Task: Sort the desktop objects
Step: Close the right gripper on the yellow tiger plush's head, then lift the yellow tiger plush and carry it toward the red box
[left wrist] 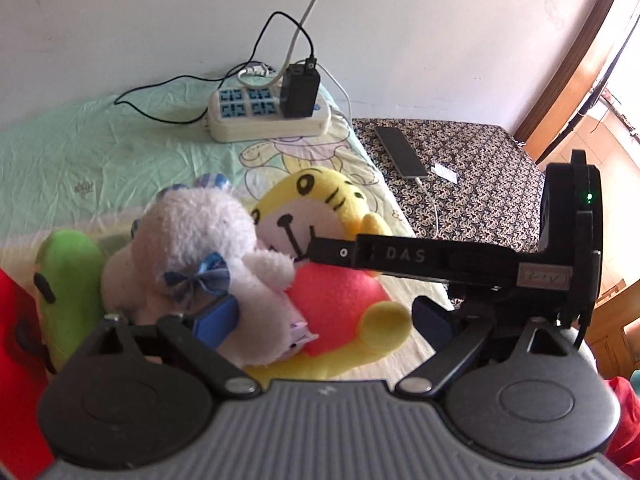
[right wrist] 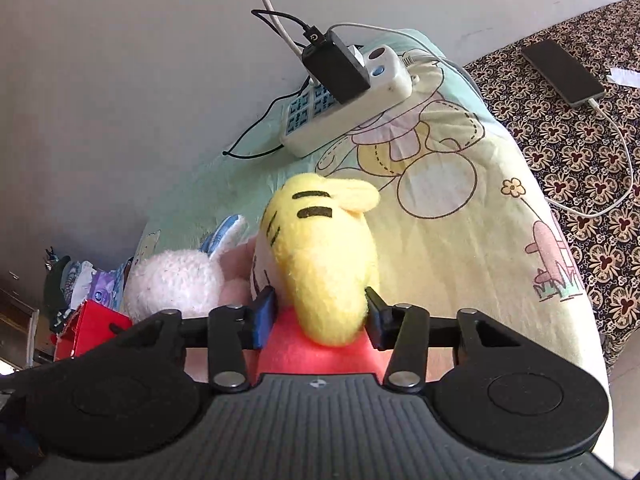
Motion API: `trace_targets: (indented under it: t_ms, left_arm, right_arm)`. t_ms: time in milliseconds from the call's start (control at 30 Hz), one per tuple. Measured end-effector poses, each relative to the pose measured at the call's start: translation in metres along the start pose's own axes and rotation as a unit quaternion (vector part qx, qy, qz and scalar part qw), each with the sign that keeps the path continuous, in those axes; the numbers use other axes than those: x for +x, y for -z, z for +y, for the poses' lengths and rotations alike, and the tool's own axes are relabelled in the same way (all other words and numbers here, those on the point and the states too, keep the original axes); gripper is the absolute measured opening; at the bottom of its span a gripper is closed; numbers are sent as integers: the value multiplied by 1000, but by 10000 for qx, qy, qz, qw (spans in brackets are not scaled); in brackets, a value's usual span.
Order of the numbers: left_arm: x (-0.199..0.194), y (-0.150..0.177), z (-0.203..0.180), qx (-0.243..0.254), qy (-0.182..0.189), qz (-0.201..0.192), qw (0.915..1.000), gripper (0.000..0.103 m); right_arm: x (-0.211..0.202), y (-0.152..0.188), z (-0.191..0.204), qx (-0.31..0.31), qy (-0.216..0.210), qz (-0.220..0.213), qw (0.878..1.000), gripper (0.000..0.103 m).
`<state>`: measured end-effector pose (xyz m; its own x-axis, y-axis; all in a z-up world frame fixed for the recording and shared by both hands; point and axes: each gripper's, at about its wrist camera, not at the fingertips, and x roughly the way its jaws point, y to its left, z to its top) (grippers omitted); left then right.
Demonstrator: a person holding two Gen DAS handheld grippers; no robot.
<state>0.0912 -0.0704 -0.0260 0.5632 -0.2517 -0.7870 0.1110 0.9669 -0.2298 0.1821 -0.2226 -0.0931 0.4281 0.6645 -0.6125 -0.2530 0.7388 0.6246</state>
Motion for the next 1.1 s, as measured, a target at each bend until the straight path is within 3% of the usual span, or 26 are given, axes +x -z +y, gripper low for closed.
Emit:
trace_targets:
  t_ms: [333, 600, 833, 1100]
  left_arm:
    - [1, 18, -23, 341, 397, 88, 9986, 96]
    - [33, 29, -38, 521, 403, 367, 9972, 96]
    - [49, 50, -59, 723, 862, 672, 9914, 96]
    - [31, 79, -73, 853, 1379, 730, 9841, 82]
  right_arm:
    - [-44, 12, -26, 450, -107, -80, 9989, 37]
    - [-84, 27, -38, 439, 215, -297, 9984, 36]
    - [-118, 56, -50, 576, 375, -310, 9972, 35]
    - [-147, 90, -49, 859, 453, -352, 9947, 35]
